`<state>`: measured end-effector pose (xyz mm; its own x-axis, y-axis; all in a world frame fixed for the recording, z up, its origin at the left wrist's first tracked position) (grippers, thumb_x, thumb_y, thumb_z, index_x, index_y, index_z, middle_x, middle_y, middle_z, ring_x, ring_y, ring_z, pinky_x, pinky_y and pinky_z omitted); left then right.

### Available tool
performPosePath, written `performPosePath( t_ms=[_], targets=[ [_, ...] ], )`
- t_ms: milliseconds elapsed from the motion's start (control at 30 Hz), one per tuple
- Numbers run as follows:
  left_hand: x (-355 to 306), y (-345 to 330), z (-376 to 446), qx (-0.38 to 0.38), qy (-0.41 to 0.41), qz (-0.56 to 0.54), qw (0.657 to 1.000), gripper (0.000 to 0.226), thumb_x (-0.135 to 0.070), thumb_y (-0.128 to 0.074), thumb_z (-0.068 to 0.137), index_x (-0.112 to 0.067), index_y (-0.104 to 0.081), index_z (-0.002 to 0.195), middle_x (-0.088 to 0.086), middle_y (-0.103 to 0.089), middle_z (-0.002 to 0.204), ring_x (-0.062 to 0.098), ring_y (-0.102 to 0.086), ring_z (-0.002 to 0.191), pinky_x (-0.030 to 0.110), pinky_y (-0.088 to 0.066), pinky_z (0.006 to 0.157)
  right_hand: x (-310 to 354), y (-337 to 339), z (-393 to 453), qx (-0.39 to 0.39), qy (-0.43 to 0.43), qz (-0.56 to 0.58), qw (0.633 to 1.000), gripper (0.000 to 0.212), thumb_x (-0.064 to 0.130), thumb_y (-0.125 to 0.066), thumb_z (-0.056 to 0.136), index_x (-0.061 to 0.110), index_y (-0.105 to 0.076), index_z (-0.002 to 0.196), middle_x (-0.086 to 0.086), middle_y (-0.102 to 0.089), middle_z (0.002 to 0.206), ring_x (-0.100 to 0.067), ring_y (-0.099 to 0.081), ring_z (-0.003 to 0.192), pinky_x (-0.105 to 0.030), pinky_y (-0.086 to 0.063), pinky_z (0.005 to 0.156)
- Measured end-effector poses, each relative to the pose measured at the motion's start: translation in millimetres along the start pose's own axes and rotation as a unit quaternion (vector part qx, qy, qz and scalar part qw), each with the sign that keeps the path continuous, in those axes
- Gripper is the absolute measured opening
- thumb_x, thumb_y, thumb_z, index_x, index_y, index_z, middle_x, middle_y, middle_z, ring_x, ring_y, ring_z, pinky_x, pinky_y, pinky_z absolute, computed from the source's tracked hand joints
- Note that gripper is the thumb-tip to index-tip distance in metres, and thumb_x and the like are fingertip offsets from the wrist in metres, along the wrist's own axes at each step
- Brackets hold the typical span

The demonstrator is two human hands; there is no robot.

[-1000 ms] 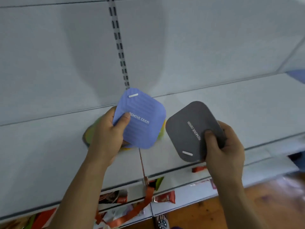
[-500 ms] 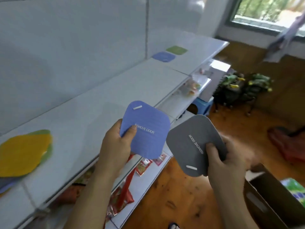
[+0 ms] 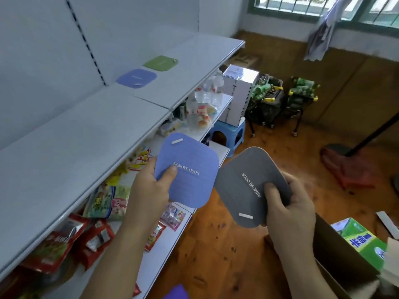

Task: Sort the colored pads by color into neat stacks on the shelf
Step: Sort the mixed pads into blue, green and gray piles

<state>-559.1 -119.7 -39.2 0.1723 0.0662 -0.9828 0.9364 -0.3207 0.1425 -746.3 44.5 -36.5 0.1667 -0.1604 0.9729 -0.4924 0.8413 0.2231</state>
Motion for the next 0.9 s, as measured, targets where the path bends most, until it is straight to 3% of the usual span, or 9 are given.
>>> performPosePath(
  t_ms=[167,333,600,667,733,833,900],
  targets=[
    [-1.7,-25.0,80.7,-0.005,0.009,-0.032,0.999,0.021,-0.027,-0.062,0.104,-0.042,-0.071,0.116,-0.012,-0.075,0.114,0.02,-0.072,0.107,0.044,-0.065,0.073,-9.1,-39.5,77.8,0.006,-0.001,-0.004,1.0,0.03,0.015,-0.06,0.102,0.043,-0.069,0.107,0.02,-0.072,0.096,-0.007,-0.069,0.086,-0.044,-0.06,0.062],
    [-18.2,-46.4,171.1,-0.022,0.0,-0.042,0.999,0.03,-0.044,-0.063,0.089,-0.043,-0.071,0.117,-0.015,-0.077,0.114,0.017,-0.073,0.108,0.058,-0.061,0.089,2.9,-87.5,165.9,0.008,0.02,-0.011,1.0,0.031,0.012,-0.06,0.101,0.041,-0.071,0.106,0.015,-0.074,0.093,-0.009,-0.069,0.082,-0.043,-0.059,0.063],
    [-54.7,-72.0,284.9,-0.042,-0.018,-0.063,0.997,0.021,-0.023,-0.063,0.103,-0.04,-0.071,0.113,-0.019,-0.076,0.109,0.009,-0.072,0.103,0.048,-0.066,0.08,26.3,-143.1,281.1,0.013,0.046,0.001,0.999,0.028,0.009,-0.06,0.101,0.033,-0.072,0.107,0.019,-0.074,0.089,0.0,-0.067,0.078,-0.026,-0.052,0.06],
    [-57.6,-72.1,306.3,-0.066,-0.013,-0.059,0.996,0.02,-0.023,-0.064,0.103,-0.04,-0.072,0.111,-0.019,-0.077,0.109,0.007,-0.072,0.103,0.051,-0.064,0.086,30.2,-159.3,307.3,0.033,0.056,0.002,0.998,0.028,0.009,-0.061,0.1,0.034,-0.072,0.105,0.019,-0.073,0.088,-0.001,-0.067,0.078,-0.022,-0.051,0.06],
    [-55.0,-70.4,326.6,-0.106,-0.009,-0.054,0.993,0.021,-0.022,-0.064,0.103,-0.039,-0.073,0.111,-0.018,-0.077,0.109,0.01,-0.072,0.105,0.052,-0.063,0.087,28.3,-177.4,335.6,0.057,0.062,0.004,0.996,0.028,0.01,-0.061,0.1,0.036,-0.071,0.104,0.016,-0.073,0.089,-0.004,-0.067,0.079,-0.03,-0.053,0.065],
    [-53.5,-67.0,350.9,-0.167,0.009,-0.078,0.983,0.023,-0.018,-0.063,0.103,-0.037,-0.074,0.11,-0.016,-0.077,0.105,0.014,-0.072,0.104,0.04,-0.064,0.069,25.9,-210.4,377.9,0.113,0.068,0.006,0.991,0.026,0.013,-0.062,0.1,0.037,-0.071,0.106,0.019,-0.073,0.09,-0.005,-0.068,0.082,-0.033,-0.057,0.067],
    [-53.9,-66.6,362.7,-0.208,0.016,-0.089,0.974,0.023,-0.017,-0.064,0.102,-0.037,-0.074,0.107,-0.014,-0.078,0.104,0.014,-0.072,0.102,0.037,-0.062,0.064,25.5,-233.3,405.6,0.154,0.072,0.015,0.985,0.026,0.013,-0.063,0.1,0.038,-0.07,0.104,0.023,-0.073,0.088,-0.002,-0.069,0.081,-0.021,-0.054,0.064]
  ],
)
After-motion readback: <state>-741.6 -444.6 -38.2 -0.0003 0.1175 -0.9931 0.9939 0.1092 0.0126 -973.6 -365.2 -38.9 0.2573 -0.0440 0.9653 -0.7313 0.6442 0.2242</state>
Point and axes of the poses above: each hand's wrist, its own z-axis towards the middle knuckle, its own y-axis out of the back of the hand, x = y × z, the point moved 1 cm from there along z, towards the middle knuckle
